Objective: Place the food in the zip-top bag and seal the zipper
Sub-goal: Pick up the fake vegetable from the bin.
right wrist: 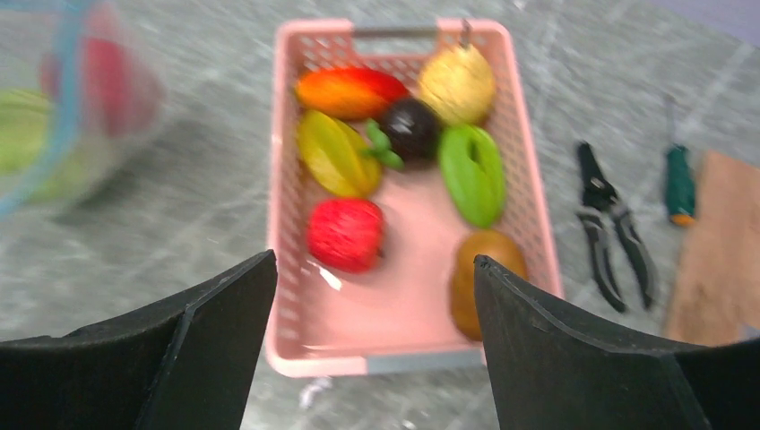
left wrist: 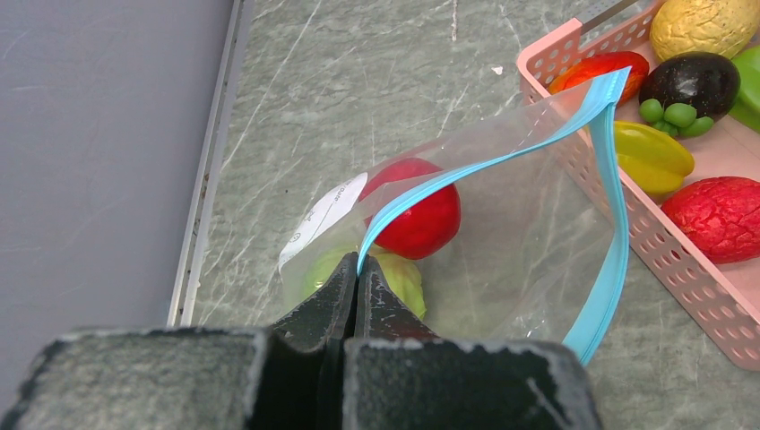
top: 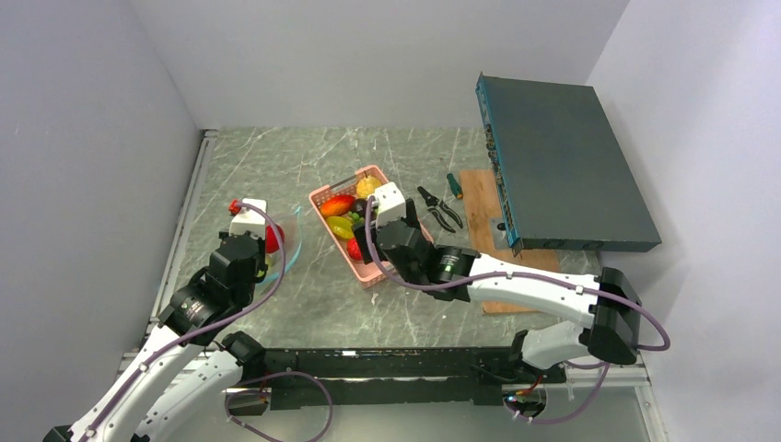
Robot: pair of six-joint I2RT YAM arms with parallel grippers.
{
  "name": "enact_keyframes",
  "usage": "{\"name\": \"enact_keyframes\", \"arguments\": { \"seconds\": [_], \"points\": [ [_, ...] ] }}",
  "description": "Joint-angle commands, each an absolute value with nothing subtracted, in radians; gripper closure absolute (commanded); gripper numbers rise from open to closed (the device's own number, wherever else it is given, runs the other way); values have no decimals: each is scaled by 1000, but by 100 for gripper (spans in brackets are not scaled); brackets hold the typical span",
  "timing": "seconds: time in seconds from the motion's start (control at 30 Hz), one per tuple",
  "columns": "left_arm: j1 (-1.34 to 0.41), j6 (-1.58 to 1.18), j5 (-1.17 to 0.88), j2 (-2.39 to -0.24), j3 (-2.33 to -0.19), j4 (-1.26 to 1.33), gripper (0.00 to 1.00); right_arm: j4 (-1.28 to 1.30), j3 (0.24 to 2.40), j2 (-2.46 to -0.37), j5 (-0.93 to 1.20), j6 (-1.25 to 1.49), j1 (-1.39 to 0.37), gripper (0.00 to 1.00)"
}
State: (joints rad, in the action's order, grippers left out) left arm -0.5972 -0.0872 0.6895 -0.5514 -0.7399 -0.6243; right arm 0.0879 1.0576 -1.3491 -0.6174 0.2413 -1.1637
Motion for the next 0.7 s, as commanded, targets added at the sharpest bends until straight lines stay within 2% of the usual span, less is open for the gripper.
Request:
{"name": "enact_keyframes", "arguments": {
  "seconds": [0.0, 0.2, 0.47, 0.67],
  "points": [
    [-598, -72, 704, -544, -739, -579, 100, 263, 1051, -1376, -825, 255, -1162, 18],
    [-597, -78, 710, -536, -739, -585, 100, 473, 1134, -1566, -1009, 361, -1138, 16],
    [-598, -80, 708, -548, -744, -592, 100, 634, 1300, -1801, -1019, 443, -1096, 15],
    [-597, -76, 710, -535, -738, -584, 100, 659, 1365, -1885, -968, 483, -1057, 16]
  ]
}}
